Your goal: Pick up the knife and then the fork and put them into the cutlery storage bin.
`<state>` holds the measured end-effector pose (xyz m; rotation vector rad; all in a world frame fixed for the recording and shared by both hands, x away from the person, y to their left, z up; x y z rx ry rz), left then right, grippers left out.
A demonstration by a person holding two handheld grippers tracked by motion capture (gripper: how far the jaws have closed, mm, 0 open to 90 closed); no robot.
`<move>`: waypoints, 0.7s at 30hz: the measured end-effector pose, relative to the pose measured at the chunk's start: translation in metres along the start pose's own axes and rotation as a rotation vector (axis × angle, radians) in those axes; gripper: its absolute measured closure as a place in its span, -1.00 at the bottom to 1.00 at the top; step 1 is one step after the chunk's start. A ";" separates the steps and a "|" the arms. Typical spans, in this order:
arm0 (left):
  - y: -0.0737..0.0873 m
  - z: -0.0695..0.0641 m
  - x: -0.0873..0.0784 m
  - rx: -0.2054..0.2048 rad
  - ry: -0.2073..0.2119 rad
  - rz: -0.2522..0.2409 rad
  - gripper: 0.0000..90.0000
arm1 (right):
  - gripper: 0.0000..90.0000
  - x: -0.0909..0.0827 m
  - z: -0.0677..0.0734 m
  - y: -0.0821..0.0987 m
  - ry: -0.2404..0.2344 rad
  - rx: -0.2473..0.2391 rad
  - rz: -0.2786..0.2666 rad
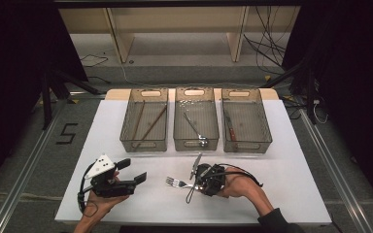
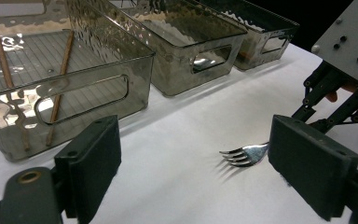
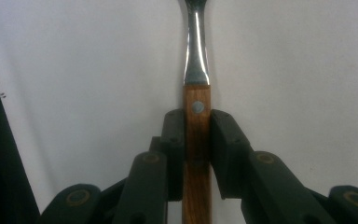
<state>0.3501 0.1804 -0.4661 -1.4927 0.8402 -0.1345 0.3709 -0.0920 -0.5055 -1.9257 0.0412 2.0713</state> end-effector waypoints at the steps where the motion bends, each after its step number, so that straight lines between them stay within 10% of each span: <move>1: 0.000 0.000 0.000 0.000 0.000 0.000 -0.63 | 0.71 0.000 0.000 0.000 0.001 0.000 -0.005; 21: 0.000 0.000 0.000 -0.002 -0.002 -0.002 -0.63 | 0.72 -0.014 -0.003 -0.001 0.026 0.003 -0.072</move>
Point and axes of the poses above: each handheld gripper's, and its own axes: x roughly forward along the jaws, y roughly out of its underside, z roughly to its left, the point moved 5 cm from there along x, roughly forward along the jaws, and after that the axes turned 7 degrees about -y, right-handed, at the moved point
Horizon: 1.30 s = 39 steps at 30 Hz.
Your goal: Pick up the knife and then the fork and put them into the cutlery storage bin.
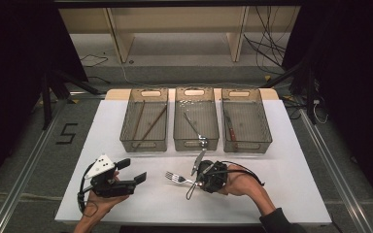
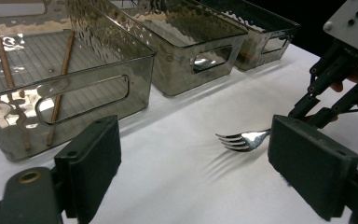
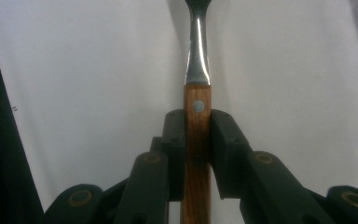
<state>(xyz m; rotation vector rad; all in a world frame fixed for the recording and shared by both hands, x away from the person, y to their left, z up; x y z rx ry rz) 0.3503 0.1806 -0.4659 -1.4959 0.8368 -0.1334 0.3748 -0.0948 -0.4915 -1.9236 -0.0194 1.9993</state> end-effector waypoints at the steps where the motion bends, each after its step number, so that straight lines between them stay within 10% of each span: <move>1: 0.000 0.000 0.000 0.000 0.000 0.000 -0.63 | 0.72 -0.001 0.000 0.000 0.001 0.008 -0.008; 39: 0.000 -0.001 0.000 -0.004 0.001 -0.004 -0.63 | 0.72 -0.078 -0.053 0.041 0.141 0.319 -0.339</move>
Point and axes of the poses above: each handheld gripper's, and its own axes: x roughly forward along the jaws, y roughly out of its underside, z roughly to its left, the point moved 5 cm from there along x, roughly forward along the jaws, and after that the axes turned 7 degrees about -y, right-handed, at the moved point
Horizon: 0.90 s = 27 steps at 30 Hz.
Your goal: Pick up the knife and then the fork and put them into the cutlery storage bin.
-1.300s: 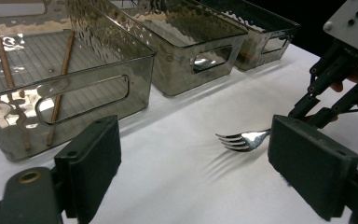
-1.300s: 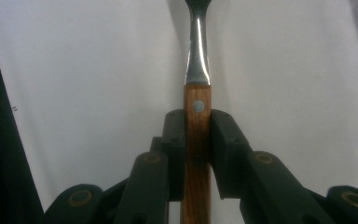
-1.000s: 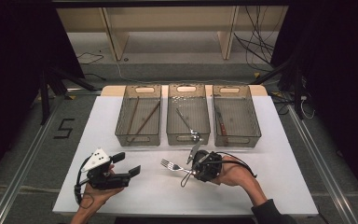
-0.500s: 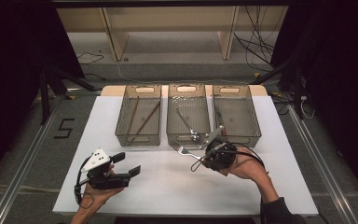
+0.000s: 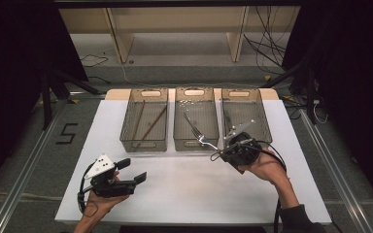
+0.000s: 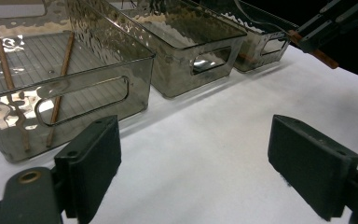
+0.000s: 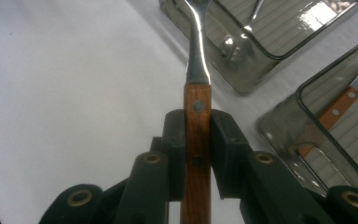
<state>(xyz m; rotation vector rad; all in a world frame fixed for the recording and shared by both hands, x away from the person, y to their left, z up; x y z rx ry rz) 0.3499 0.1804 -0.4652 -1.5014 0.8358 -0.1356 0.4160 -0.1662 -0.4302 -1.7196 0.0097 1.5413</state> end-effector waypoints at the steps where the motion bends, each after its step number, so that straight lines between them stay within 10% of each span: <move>1: 0.000 0.000 0.000 -0.002 0.000 -0.001 -0.63 | 0.72 0.000 -0.001 0.000 0.002 0.001 -0.006; 27: 0.000 0.002 0.000 -0.010 -0.004 -0.006 -0.63 | 0.72 -0.026 -0.055 -0.007 0.063 0.171 -0.132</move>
Point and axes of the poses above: each handheld gripper's, and its own axes: x roughly forward along the jaws, y roughly out of its underside, z roughly to its left, the point moved 5 cm from there along x, roughly forward along the jaws, and after that the axes turned 7 degrees about -y, right-handed, at the moved point
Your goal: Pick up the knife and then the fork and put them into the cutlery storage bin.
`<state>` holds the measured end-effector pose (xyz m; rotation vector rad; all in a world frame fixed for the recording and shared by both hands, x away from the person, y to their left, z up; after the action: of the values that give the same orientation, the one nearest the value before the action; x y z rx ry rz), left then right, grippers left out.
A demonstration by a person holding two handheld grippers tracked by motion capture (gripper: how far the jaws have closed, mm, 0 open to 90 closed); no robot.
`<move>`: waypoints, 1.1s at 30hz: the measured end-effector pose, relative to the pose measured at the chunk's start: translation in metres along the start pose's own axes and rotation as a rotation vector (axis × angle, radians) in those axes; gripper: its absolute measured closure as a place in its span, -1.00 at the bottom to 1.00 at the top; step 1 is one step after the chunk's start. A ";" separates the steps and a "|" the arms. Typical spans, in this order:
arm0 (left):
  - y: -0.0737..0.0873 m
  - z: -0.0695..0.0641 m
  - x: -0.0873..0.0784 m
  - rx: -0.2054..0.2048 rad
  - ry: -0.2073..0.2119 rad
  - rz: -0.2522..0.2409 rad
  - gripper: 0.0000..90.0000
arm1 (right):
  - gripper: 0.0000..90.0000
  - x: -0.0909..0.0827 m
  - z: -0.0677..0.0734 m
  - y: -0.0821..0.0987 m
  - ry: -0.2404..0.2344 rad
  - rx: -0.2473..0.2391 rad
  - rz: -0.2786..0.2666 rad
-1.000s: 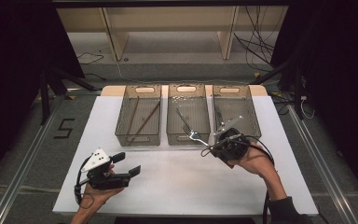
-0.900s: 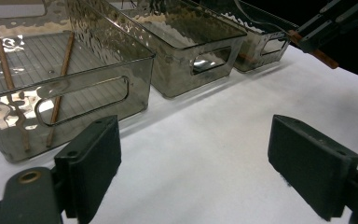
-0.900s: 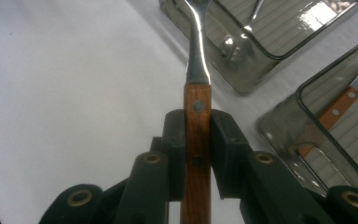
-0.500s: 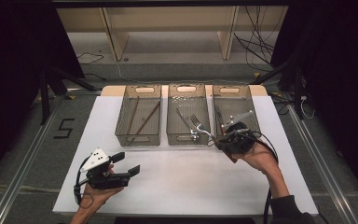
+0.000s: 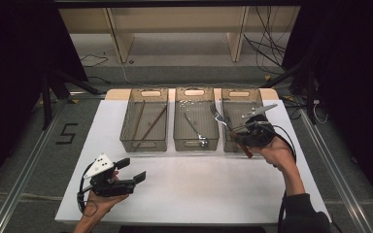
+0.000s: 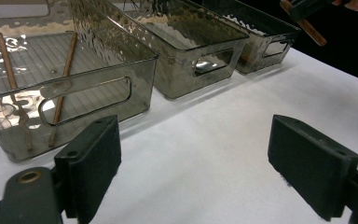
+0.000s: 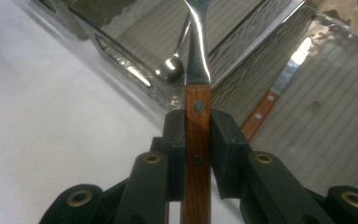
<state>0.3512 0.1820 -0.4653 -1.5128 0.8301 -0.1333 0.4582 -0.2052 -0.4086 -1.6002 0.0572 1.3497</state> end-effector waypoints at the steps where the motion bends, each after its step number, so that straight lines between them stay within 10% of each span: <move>1: 0.000 0.000 0.000 -0.003 0.000 -0.002 -0.63 | 0.72 -0.001 -0.003 -0.002 0.004 0.004 -0.003; 33: 0.000 0.000 0.000 -0.005 -0.001 -0.003 -0.63 | 0.72 0.008 -0.070 -0.033 0.121 0.245 -0.036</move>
<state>0.3513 0.1825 -0.4649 -1.5187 0.8280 -0.1322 0.5308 -0.2329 -0.4026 -1.4659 0.2563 1.1690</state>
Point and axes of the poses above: each handheld gripper's, and its own axes: x roughly forward along the jaws, y roughly out of its underside, z roughly to its left, the point moved 5 cm from there along x, roughly forward along the jaws, and after that the axes turned 7 degrees about -y, right-handed, at the moved point
